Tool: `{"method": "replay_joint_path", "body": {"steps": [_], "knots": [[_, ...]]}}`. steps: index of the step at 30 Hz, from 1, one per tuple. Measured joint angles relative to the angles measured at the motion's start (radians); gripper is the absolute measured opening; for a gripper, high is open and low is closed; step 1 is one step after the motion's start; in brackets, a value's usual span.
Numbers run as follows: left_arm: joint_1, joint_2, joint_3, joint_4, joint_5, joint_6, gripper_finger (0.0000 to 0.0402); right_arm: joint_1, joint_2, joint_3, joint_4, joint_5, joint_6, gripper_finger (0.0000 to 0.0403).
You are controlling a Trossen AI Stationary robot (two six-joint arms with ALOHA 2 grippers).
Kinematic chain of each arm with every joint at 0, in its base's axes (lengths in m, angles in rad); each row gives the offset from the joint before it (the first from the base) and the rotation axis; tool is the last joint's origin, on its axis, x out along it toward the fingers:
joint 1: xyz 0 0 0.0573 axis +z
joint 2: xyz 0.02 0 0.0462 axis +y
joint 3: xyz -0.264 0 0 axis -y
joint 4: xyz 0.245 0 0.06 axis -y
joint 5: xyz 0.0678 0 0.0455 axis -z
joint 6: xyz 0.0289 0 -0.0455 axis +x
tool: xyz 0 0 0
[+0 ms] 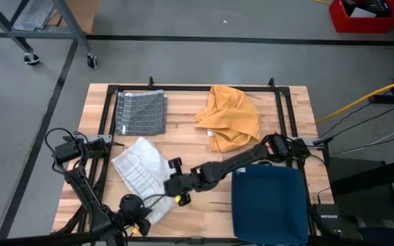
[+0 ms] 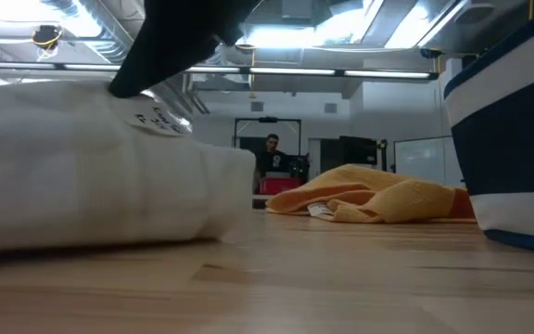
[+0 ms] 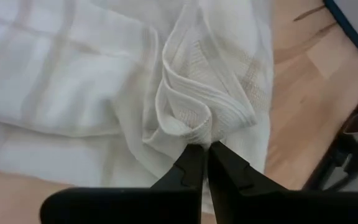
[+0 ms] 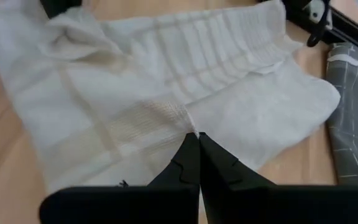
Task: Fold towel
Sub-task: Fold the white towel
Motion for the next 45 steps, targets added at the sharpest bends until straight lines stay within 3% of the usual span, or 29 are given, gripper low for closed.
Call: {"method": "replay_joint_path", "body": {"steps": [11, 15, 21, 35, 40, 45], "knots": [[0.000, -0.097, 0.000, -0.259, 0.020, -0.007, 0.0000, -0.066, 0.003, -0.018, 0.098, -0.038, -0.071, 0.0001], [0.000, -0.139, 0.000, -0.355, 0.075, -0.016, 0.0000, -0.080, 0.003, -0.019, 0.140, -0.047, -0.078, 0.0001], [-0.002, -0.152, 0.000, -0.414, 0.236, -0.034, 0.0000, -0.103, 0.003, -0.019, 0.192, -0.051, -0.125, 0.0001], [0.000, -0.152, 0.000, -0.528, 0.354, -0.034, 0.0002, -0.163, 0.004, -0.019, 0.256, -0.125, -0.153, 0.0002], [-0.001, -0.152, 0.000, -0.523, 0.367, -0.028, 0.0011, -0.170, 0.004, -0.019, 0.256, -0.147, -0.152, 0.0025], [0.000, -0.151, 0.000, -0.522, 0.446, 0.019, 0.0027, -0.170, 0.004, -0.019, 0.255, -0.147, -0.152, 0.0061]]}}
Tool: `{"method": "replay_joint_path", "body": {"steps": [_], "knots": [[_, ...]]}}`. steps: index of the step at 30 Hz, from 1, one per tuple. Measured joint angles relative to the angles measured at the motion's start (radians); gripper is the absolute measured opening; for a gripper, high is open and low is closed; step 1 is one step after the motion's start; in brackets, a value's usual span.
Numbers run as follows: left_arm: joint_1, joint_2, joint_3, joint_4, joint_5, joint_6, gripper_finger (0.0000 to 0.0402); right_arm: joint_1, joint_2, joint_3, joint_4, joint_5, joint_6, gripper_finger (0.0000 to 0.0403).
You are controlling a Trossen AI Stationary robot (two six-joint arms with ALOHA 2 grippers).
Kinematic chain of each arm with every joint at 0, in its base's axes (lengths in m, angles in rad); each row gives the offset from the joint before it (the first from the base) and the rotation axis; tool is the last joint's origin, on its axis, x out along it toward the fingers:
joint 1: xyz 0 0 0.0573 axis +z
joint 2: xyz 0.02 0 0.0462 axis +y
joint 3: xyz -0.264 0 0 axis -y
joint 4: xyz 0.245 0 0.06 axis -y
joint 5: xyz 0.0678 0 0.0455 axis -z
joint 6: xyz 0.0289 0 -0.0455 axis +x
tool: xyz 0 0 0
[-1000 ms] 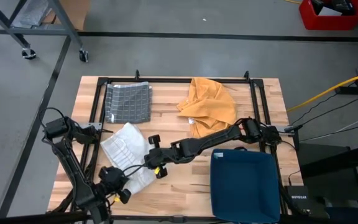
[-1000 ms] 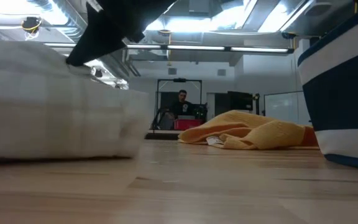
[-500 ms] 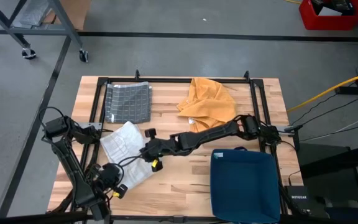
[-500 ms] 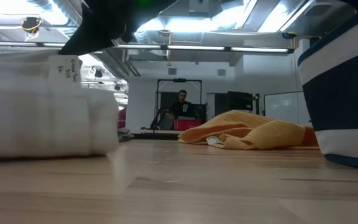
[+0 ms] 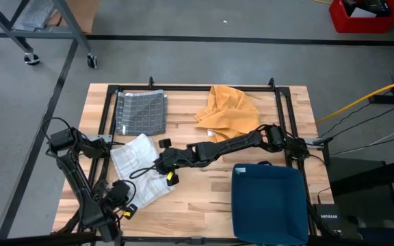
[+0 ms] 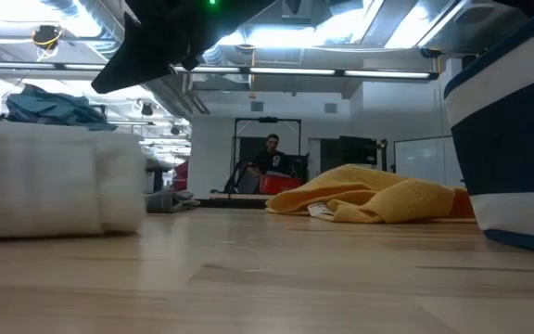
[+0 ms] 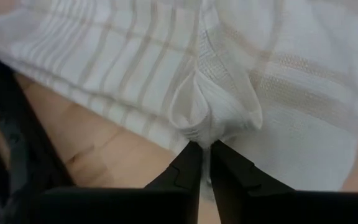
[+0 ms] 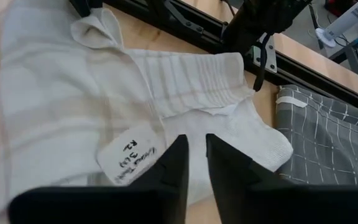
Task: Fold towel
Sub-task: Fold the white towel
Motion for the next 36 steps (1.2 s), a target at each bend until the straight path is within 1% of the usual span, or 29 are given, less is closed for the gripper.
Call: {"method": "replay_joint_path", "body": {"steps": [4, 7, 10, 14, 18, 22, 27, 32, 36], "knots": [[0.000, 0.000, -0.001, -0.013, 0.054, 0.001, 0.0054, 0.001, 0.000, 0.000, 0.001, 0.000, 0.002, 0.0099], [0.000, 0.000, -0.004, -0.039, 0.059, 0.001, 0.0078, 0.001, 0.000, 0.000, 0.000, 0.006, 0.002, 0.0128], [0.000, 0.000, -0.019, -0.079, 0.059, -0.007, 0.0100, 0.001, 0.000, 0.000, 0.000, 0.006, 0.002, 0.0149], [0.002, 0.000, -0.046, -0.100, 0.060, -0.040, 0.0121, 0.008, 0.000, 0.000, -0.007, -0.003, 0.034, 0.0159], [0.006, 0.000, -0.051, -0.098, 0.072, -0.075, 0.0132, 0.018, 0.000, 0.000, -0.036, -0.032, 0.063, 0.0160], [0.006, 0.000, -0.051, -0.098, 0.073, -0.139, 0.0127, 0.040, 0.000, 0.000, -0.064, -0.073, 0.063, 0.0160], [0.007, -0.008, -0.051, -0.098, 0.064, -0.159, 0.0103, 0.071, 0.000, 0.000, -0.066, -0.094, 0.055, 0.0160], [0.011, -0.037, -0.024, -0.099, -0.012, -0.164, 0.0081, 0.083, 0.012, -0.002, -0.055, -0.107, 0.053, 0.0160], [0.016, -0.050, 0.008, -0.107, -0.113, -0.155, 0.0066, 0.082, 0.065, -0.003, -0.055, -0.142, 0.056, 0.0160]]}}
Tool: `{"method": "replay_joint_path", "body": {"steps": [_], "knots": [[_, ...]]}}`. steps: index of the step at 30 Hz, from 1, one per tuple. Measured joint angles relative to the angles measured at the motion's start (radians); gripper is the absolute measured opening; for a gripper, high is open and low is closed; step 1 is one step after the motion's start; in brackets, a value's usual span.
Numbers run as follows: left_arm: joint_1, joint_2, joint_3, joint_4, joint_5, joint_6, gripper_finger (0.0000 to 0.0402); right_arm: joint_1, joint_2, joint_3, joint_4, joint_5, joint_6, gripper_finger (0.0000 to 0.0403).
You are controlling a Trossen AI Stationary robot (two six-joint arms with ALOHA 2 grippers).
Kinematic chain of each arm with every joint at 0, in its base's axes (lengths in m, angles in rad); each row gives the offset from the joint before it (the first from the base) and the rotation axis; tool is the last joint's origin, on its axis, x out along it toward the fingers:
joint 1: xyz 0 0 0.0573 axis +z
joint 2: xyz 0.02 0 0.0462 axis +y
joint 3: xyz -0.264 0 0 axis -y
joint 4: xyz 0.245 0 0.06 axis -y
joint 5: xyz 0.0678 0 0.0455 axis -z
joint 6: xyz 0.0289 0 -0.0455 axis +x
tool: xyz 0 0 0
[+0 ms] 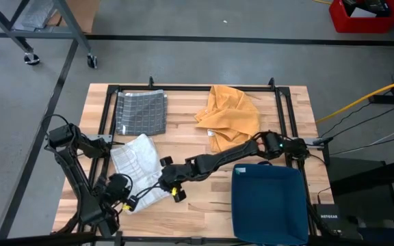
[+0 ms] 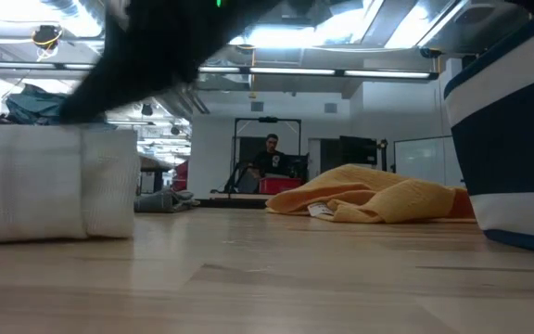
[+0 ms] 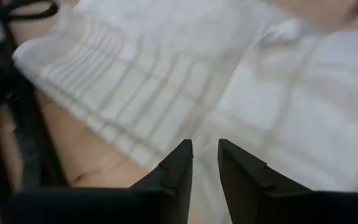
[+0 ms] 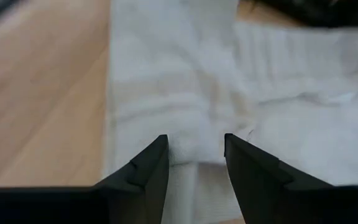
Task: Fold towel
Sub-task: Fold the white towel
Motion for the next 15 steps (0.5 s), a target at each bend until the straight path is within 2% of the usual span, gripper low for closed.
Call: {"method": "replay_joint_path", "body": {"steps": [8, 15], "knots": [[0.017, 0.000, 0.023, 0.027, -0.014, 0.078, 0.0041, 0.000, 0.036, 0.000, 0.060, 0.044, 0.004, 0.0160], [0.018, 0.001, 0.022, 0.214, -0.055, 0.135, 0.0024, -0.012, 0.046, 0.001, 0.067, 0.076, 0.003, 0.0160]]}}
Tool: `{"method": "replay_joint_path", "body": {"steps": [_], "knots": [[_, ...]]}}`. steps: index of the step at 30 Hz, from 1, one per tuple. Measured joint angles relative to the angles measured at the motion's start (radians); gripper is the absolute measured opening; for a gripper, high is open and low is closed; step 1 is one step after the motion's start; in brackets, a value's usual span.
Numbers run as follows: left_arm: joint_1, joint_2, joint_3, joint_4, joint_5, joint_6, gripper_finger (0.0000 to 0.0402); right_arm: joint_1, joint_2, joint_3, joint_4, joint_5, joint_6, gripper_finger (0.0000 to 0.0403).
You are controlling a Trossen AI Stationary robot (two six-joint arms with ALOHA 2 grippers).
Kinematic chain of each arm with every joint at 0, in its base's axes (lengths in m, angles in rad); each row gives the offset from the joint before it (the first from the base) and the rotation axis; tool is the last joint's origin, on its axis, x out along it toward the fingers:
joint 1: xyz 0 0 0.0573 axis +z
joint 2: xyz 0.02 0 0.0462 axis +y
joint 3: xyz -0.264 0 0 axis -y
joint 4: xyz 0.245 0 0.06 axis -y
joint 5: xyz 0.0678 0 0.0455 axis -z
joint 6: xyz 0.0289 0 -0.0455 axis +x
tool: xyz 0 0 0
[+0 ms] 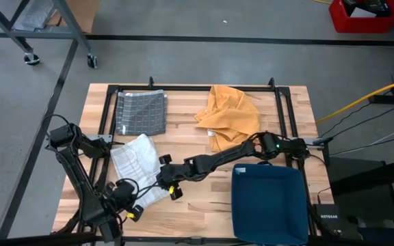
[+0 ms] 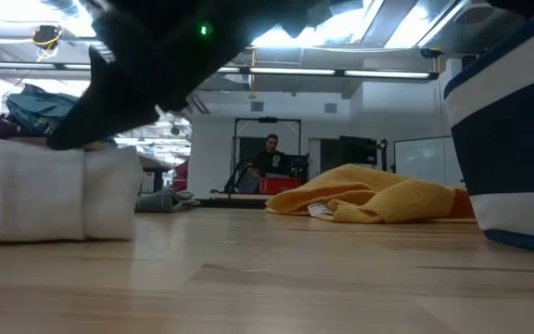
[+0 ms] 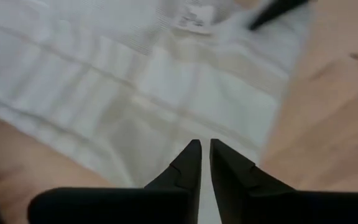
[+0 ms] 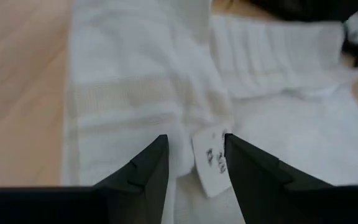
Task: Fold towel
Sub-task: Fold the white towel
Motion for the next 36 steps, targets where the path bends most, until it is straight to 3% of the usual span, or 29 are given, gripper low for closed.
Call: {"method": "replay_joint_path", "body": {"steps": [8, 20, 32, 36], "knots": [[0.000, 0.049, -0.004, 0.082, 0.007, 0.042, 0.0002, 0.005, 0.055, -0.001, -0.033, -0.023, 0.008, 0.0160], [0.007, 0.177, -0.004, 0.153, 0.037, 0.026, 0.0002, 0.016, 0.063, 0.004, -0.124, -0.066, 0.134, 0.0160], [0.011, 0.186, -0.004, 0.371, 0.041, 0.206, 0.0003, 0.139, 0.063, 0.003, -0.190, -0.063, 0.252, 0.0160], [0.011, 0.186, -0.004, 0.419, 0.036, 0.249, 0.0003, 0.187, 0.061, 0.002, -0.209, -0.008, 0.342, 0.0160]]}}
